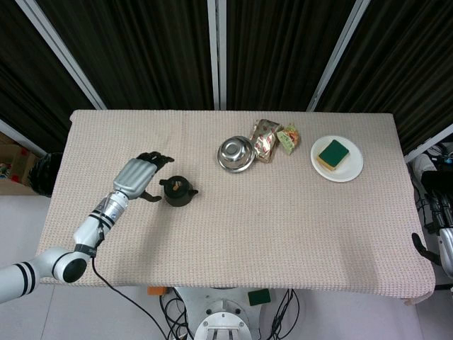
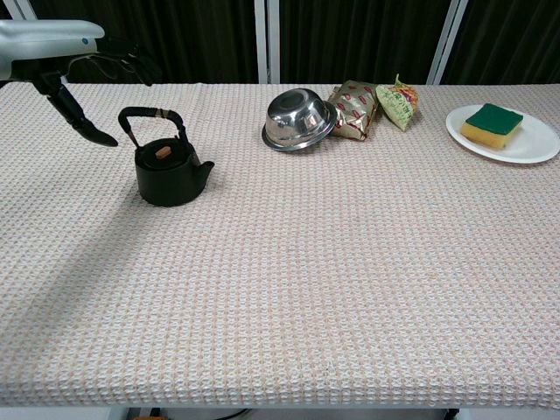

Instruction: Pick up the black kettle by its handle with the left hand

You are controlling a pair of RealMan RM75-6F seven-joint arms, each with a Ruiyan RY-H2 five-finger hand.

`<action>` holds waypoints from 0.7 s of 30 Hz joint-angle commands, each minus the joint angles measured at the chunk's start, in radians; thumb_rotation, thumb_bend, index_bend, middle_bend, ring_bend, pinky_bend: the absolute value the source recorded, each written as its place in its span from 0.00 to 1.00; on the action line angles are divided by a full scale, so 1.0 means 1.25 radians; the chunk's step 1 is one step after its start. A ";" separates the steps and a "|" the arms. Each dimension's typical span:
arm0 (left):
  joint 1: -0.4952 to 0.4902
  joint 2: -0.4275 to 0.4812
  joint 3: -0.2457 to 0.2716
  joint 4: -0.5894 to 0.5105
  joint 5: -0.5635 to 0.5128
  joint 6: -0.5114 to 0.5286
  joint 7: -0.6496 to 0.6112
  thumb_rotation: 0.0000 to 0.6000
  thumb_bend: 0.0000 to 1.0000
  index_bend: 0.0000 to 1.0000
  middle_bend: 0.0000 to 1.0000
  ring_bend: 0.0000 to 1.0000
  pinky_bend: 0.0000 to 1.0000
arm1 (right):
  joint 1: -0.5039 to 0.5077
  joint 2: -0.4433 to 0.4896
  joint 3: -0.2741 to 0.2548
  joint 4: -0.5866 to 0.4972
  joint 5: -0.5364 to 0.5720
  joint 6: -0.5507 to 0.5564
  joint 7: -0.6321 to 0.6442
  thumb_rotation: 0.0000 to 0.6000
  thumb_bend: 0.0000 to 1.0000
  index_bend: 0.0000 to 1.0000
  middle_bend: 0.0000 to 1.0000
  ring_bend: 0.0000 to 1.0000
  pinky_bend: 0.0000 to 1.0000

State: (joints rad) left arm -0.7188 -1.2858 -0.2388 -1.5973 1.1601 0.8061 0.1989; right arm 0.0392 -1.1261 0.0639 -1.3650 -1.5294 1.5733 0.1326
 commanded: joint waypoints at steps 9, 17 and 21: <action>-0.026 0.003 0.017 -0.018 -0.023 -0.017 -0.013 1.00 0.09 0.20 0.23 0.17 0.21 | -0.001 0.010 -0.002 -0.002 -0.004 -0.008 0.032 1.00 0.32 0.00 0.00 0.00 0.00; -0.053 0.005 0.020 -0.026 -0.048 -0.032 -0.014 0.58 0.06 0.25 0.28 0.22 0.33 | -0.006 0.006 0.006 -0.004 0.004 0.003 0.035 1.00 0.32 0.00 0.00 0.00 0.00; -0.071 0.002 0.027 -0.029 -0.076 -0.038 0.015 0.59 0.06 0.31 0.34 0.28 0.36 | -0.007 0.007 0.006 -0.005 0.004 0.002 0.036 1.00 0.32 0.00 0.00 0.00 0.00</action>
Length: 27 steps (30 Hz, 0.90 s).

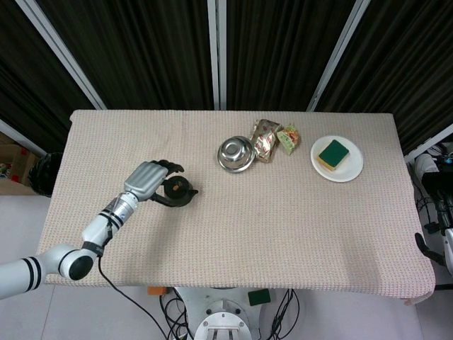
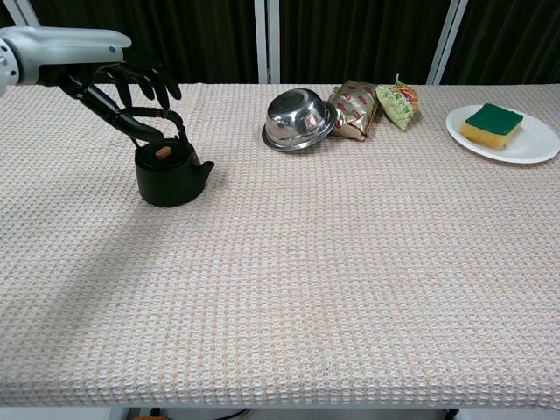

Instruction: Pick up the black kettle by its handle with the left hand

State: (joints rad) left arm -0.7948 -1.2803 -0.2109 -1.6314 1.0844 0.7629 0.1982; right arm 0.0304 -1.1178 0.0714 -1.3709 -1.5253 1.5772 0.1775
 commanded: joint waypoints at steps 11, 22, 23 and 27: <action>-0.040 -0.026 0.019 0.010 -0.062 0.007 0.048 0.58 0.05 0.43 0.47 0.39 0.38 | 0.003 0.000 0.003 0.004 0.008 -0.016 0.004 1.00 0.32 0.00 0.00 0.00 0.00; -0.052 -0.038 0.034 0.011 -0.064 0.007 0.041 0.59 0.05 0.48 0.53 0.45 0.33 | 0.001 0.001 0.007 0.002 0.014 -0.016 0.011 1.00 0.32 0.00 0.00 0.00 0.00; -0.052 -0.039 0.035 0.011 -0.063 0.009 0.039 0.59 0.05 0.49 0.53 0.45 0.32 | 0.001 0.000 0.008 0.002 0.015 -0.017 0.011 1.00 0.32 0.00 0.00 0.00 0.00; -0.053 -0.041 0.035 0.013 -0.064 0.010 0.028 0.59 0.05 0.52 0.56 0.50 0.31 | 0.001 -0.001 0.009 0.002 0.017 -0.018 0.010 1.00 0.32 0.00 0.00 0.00 0.00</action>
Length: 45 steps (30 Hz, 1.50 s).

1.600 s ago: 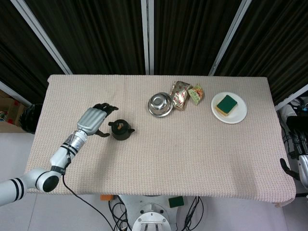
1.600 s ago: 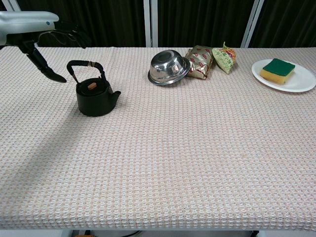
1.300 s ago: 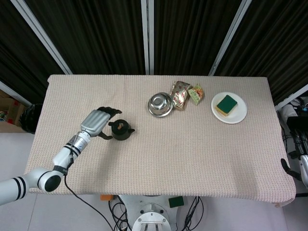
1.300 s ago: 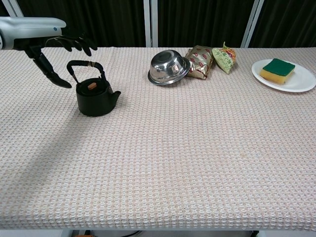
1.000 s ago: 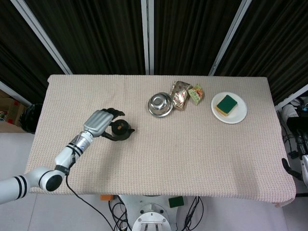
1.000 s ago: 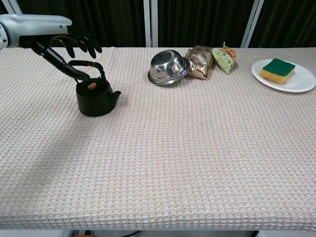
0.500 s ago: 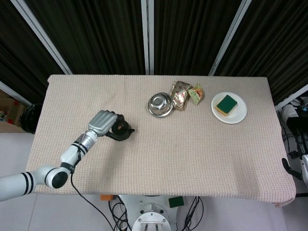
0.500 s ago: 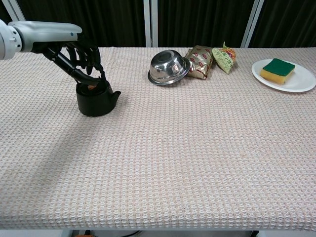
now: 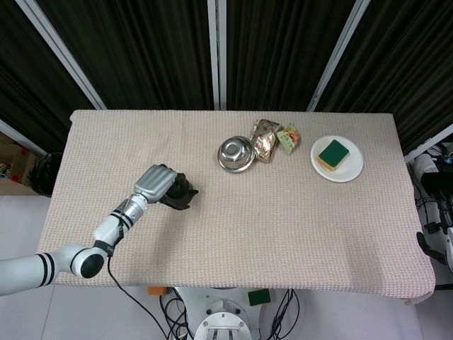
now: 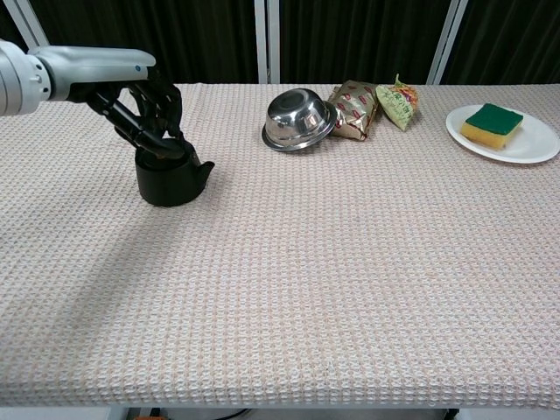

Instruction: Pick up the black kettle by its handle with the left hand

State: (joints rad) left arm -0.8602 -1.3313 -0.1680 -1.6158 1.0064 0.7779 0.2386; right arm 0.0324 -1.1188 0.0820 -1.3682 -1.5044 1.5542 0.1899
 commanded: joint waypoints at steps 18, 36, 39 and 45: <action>-0.006 0.004 0.031 0.001 -0.021 -0.028 -0.023 0.59 0.06 0.54 0.59 0.54 0.31 | 0.000 -0.003 0.006 0.005 0.007 -0.003 0.001 1.00 0.32 0.00 0.00 0.00 0.00; -0.014 0.019 0.049 -0.009 -0.002 -0.070 -0.059 0.59 0.05 0.62 0.66 0.63 0.29 | 0.000 -0.008 0.008 0.013 0.003 0.002 0.003 1.00 0.32 0.00 0.00 0.00 0.00; -0.016 0.023 0.050 -0.012 -0.003 -0.072 -0.061 0.59 0.05 0.63 0.67 0.64 0.29 | 0.000 -0.009 0.009 0.014 0.004 0.001 0.004 1.00 0.32 0.00 0.00 0.00 0.00; -0.018 0.026 0.053 -0.018 0.000 -0.065 -0.058 0.59 0.06 0.68 0.71 0.70 0.29 | 0.002 -0.009 0.008 0.015 0.005 -0.002 0.006 1.00 0.32 0.00 0.00 0.00 0.00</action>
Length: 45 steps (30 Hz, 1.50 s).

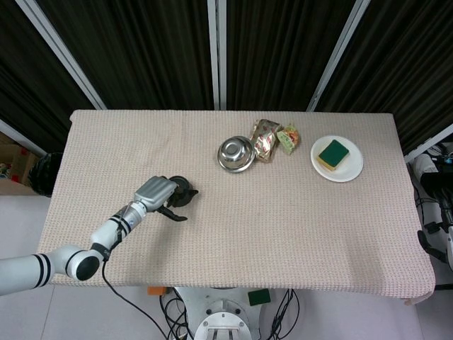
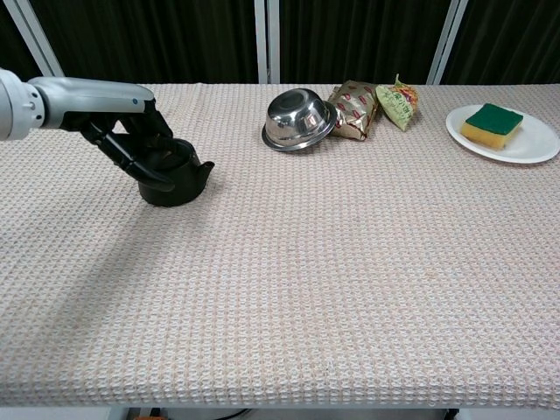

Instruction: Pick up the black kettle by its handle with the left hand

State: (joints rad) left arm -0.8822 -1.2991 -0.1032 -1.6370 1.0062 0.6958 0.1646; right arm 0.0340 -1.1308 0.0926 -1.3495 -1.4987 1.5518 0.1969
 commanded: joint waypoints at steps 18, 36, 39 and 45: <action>0.010 -0.019 0.003 -0.001 0.031 0.083 0.043 0.64 0.05 0.88 0.92 0.86 0.30 | 0.001 -0.001 0.001 0.007 -0.001 0.000 0.012 1.00 0.32 0.00 0.00 0.00 0.00; 0.050 -0.057 -0.023 0.011 0.086 0.201 0.040 0.08 0.06 1.00 1.00 0.96 0.32 | 0.004 -0.004 0.002 0.012 0.000 -0.005 0.023 1.00 0.32 0.00 0.00 0.00 0.00; 0.065 -0.079 -0.028 0.029 0.107 0.240 0.034 0.11 0.11 1.00 1.00 0.99 0.35 | 0.003 -0.004 0.002 0.014 0.000 -0.004 0.024 1.00 0.32 0.00 0.00 0.00 0.00; 0.082 -0.109 -0.034 0.055 0.137 0.290 0.043 0.28 0.14 1.00 1.00 1.00 0.53 | 0.004 -0.005 0.002 0.015 -0.002 -0.003 0.030 1.00 0.32 0.00 0.00 0.00 0.00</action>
State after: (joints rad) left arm -0.7850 -1.4293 -0.1427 -1.5760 1.1697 1.0508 0.2170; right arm 0.0390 -1.1368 0.0952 -1.3312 -1.5011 1.5481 0.2340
